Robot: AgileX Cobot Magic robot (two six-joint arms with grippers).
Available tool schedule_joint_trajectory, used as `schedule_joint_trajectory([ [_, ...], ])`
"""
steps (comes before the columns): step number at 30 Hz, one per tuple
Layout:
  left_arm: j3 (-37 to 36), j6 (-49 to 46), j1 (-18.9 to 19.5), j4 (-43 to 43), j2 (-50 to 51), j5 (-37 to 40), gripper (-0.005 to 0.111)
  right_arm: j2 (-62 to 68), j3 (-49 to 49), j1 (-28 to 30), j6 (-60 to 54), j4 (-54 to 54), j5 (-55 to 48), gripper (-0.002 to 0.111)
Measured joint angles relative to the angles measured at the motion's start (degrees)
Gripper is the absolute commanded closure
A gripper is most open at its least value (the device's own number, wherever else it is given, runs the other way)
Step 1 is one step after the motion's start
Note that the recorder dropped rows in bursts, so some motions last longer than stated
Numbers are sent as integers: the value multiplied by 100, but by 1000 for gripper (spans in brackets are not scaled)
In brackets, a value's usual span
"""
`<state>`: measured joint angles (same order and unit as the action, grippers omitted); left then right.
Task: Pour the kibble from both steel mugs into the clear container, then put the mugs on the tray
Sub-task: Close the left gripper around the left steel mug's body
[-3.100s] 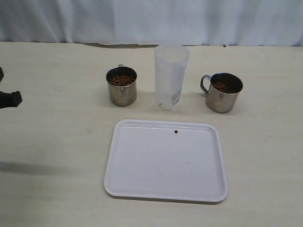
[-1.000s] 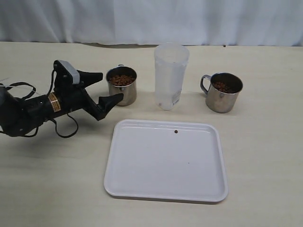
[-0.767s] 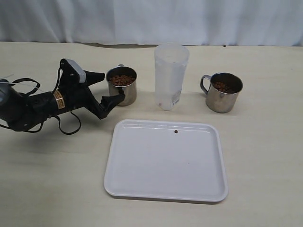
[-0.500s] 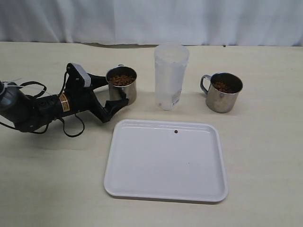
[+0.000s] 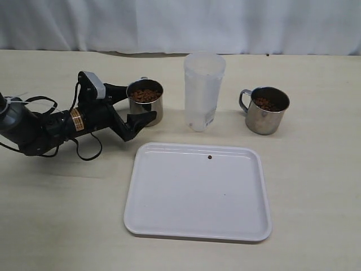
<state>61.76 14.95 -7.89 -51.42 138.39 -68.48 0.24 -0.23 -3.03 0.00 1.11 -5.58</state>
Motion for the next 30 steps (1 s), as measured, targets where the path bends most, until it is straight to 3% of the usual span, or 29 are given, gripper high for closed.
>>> schedule_joint_trajectory([
  [18,352,0,-10,-16,249,-67,30,0,0,0,0,0,0,103],
  [30,747,0,-426,127,416,-43,30,0,0,0,0,0,-4,103],
])
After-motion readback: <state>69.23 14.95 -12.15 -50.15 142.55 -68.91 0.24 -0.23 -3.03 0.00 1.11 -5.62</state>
